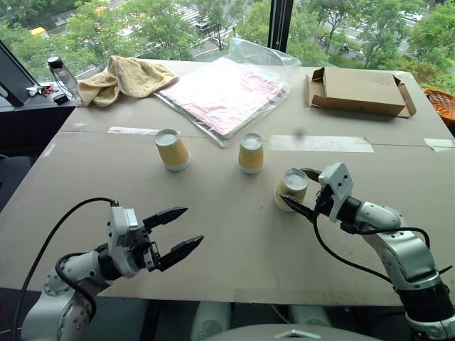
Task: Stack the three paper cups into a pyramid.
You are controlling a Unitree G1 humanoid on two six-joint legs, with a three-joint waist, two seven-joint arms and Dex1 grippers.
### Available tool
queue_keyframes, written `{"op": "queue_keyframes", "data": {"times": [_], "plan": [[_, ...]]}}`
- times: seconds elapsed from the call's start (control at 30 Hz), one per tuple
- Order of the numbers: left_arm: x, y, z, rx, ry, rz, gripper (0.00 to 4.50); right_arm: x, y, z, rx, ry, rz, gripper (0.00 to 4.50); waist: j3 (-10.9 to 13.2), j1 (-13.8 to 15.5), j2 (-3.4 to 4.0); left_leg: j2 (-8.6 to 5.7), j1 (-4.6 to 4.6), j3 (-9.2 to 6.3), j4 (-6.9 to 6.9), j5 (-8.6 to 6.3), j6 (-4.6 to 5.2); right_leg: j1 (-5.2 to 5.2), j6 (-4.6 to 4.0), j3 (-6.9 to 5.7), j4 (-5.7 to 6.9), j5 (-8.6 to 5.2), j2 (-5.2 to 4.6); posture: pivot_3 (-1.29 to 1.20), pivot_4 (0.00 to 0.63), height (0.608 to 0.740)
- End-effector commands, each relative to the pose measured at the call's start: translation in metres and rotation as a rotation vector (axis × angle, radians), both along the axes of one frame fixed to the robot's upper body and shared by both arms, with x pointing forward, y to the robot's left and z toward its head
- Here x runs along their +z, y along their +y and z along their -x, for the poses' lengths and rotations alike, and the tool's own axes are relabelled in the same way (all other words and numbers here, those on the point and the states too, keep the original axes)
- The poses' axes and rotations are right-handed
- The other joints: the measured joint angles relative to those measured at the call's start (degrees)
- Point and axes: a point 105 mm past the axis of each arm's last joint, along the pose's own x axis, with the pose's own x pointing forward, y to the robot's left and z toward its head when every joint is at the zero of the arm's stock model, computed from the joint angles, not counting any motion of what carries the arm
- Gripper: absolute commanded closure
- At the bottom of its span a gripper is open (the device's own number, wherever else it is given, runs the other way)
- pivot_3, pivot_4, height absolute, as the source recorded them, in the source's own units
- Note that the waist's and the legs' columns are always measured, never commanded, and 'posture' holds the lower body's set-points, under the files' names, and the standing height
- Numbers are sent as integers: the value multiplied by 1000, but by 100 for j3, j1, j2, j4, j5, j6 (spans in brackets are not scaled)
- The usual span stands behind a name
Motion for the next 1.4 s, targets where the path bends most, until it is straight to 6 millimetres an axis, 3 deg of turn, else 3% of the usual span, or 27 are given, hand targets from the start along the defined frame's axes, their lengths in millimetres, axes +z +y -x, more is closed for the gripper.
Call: {"op": "queue_keyframes", "data": {"times": [0.03, 0.23, 0.37, 0.53, 0.7, 0.87, 1.0, 1.03, 1.1, 1.2, 1.4], "plan": [[11, -11, -23, 28, -31, -15, 0, 34, -14, 30, 80, -115, -57, 22, 0, 0, 0, -1, -1, -2, 0, 0, 0, 3, 1, -1, 1, 1, 0, 0, 150, 740], [22, -32, -81, 73, -28, -43, 0, 50, -30, 75, 142, -149, -24, 22, 0, -37, 0, -2, 6, -9, 2, 0, 0, 8, 4, -3, 8, 2, 5, 0, 150, 740], [31, -56, -118, 65, -49, -46, 0, 55, -30, 97, 137, -142, -19, 22, -4, -36, -6, -3, 5, -14, 9, 0, 0, 13, 6, -8, 8, 3, 7, 0, 150, 740], [38, -82, -148, 16, -76, -60, 0, 52, -27, 116, 84, -127, -24, 22, -3, -48, -11, -6, 3, -15, 9, 0, 0, 15, 7, -6, 4, 3, 6, 0, 150, 740], [36, -93, -169, 4, -91, -88, 0, 54, -26, 126, 26, -152, -20, 22, -4, -46, -10, -7, 4, -17, 10, 1, 0, 15, 7, -7, 6, 2, 7, 0, 150, 740], [27, -108, -181, -34, -91, -94, 0, 52, -30, 134, -25, -149, -37, 22, -3, -26, -12, -8, -1, -16, 11, 0, 0, 15, 8, -8, 1, 2, 6, 0, 150, 740], [21, -114, -182, -79, -89, -87, 1236, 51, -35, 137, -64, -145, -32, 0, -3, -33, -12, -10, -2, -16, 12, 0, 0, 15, 9, -7, -1, 1, 6, 0, 150, 740], [20, -114, -182, -82, -94, -85, 1861, 50, -35, 138, -68, -143, -30, 0, -3, -38, -12, -10, -1, -16, 12, 0, 0, 15, 9, -7, 0, 1, 6, 0, 150, 740], [26, -111, -181, -98, -118, -57, 2280, 49, -38, 139, -80, -137, -28, 0, -3, -39, -11, -10, 0, -17, 12, 0, 0, 15, 9, -7, 4, 1, 6, 0, 150, 740], [33, -104, -170, -162, -125, -9, 2281, 47, -41, 140, -91, -132, -30, 0, -3, -50, -11, -9, 0, -18, 12, 0, 0, 15, 9, -7, 5, 1, 7, 0, 150, 740], [36, -85, -128, -319, -91, -21, 2281, 38, -55, 143, -91, -88, -24, 0, -1, -50, -8, -6, 0, -17, 9, 0, 0, 15, 7, -6, 5, 0, 5, 0, 150, 740]]}}
